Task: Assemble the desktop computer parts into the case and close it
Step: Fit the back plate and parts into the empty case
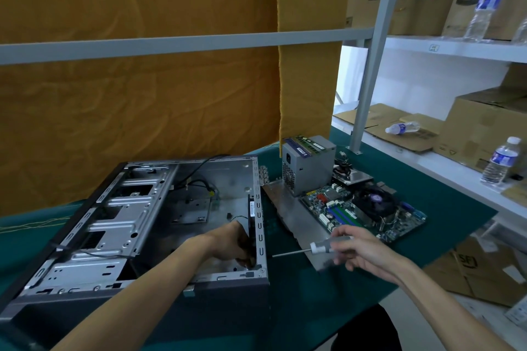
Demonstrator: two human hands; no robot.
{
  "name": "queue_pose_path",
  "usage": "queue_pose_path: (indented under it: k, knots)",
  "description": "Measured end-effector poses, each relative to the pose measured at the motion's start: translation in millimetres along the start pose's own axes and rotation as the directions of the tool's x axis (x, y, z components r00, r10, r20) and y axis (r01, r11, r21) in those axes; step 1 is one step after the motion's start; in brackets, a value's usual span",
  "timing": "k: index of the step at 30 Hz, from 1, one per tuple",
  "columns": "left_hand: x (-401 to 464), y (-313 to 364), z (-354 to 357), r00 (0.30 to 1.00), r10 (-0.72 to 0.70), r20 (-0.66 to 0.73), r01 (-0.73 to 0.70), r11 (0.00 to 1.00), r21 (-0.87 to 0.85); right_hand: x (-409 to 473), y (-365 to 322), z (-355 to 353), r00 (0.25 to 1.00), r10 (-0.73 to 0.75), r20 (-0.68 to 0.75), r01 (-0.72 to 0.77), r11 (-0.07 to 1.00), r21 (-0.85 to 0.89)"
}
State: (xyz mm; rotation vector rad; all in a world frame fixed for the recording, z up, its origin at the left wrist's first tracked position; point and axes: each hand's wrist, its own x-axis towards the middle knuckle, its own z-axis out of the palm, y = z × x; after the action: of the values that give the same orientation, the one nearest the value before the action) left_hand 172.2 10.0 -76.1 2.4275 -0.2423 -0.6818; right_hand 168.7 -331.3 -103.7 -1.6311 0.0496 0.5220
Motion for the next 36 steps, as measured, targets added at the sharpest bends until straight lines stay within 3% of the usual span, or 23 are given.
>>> queue_pose_path:
  k: [2, 6, 11, 15, 18, 22, 26, 29, 31, 34, 36]
  knots:
    - [-0.4, 0.2, 0.1, 1.000, -0.001, -0.001, 0.001, 1.000, -0.009, 0.0, 0.4, 2.3, 1.000, 0.010, -0.027, -0.013, 0.994, -0.110]
    - [-0.4, 0.1, -0.2, 1.000, -0.017, 0.004, 0.017, 1.000, -0.004, -3.4, -2.7, 0.9, 0.999, 0.005, 0.044, -0.007, 0.999, 0.045]
    - [-0.2, -3.3, 0.6, 1.000, -0.012, 0.001, 0.012, 1.000, -0.028, -2.3, 1.1, 4.8, 0.999, 0.042, 0.012, -0.041, 0.998, -0.055]
    - [0.8, -3.6, 0.4, 1.000, -0.007, 0.005, 0.008, 0.999, -0.040, -3.4, -2.5, 1.1, 0.999, -0.019, 0.042, 0.012, 0.989, 0.150]
    - [-0.6, -2.0, -0.3, 1.000, -0.012, 0.009, 0.012, 1.000, -0.018, 0.3, 3.3, 2.4, 1.000, -0.009, -0.023, 0.008, 0.999, -0.034]
    - [-1.8, 0.6, -0.7, 1.000, -0.013, 0.008, 0.013, 1.000, -0.016, -0.6, -1.5, -1.2, 0.998, -0.021, 0.055, 0.016, 0.996, 0.088]
    - [-0.6, -0.5, -1.0, 1.000, 0.000, 0.002, 0.000, 1.000, -0.015, 2.1, 3.3, -0.8, 1.000, 0.029, 0.003, -0.029, 0.997, -0.072]
    - [0.1, 0.0, -0.7, 1.000, 0.001, -0.006, -0.001, 1.000, -0.011, -0.2, 2.4, 0.7, 0.997, 0.038, 0.063, -0.042, 0.997, 0.061]
    - [0.7, -0.2, 0.4, 1.000, 0.002, -0.006, -0.002, 1.000, -0.008, 0.7, 2.6, -0.4, 1.000, -0.020, 0.023, 0.018, 0.993, 0.115]
    - [1.2, -1.8, 1.0, 1.000, 0.000, -0.004, 0.000, 1.000, -0.019, 2.5, 4.8, 2.2, 1.000, 0.014, -0.019, -0.015, 0.997, -0.077]
    - [2.7, -2.8, 0.7, 1.000, 0.005, -0.002, -0.005, 1.000, -0.023, 1.8, 5.9, -1.2, 0.997, 0.069, 0.027, -0.067, 0.994, -0.091]
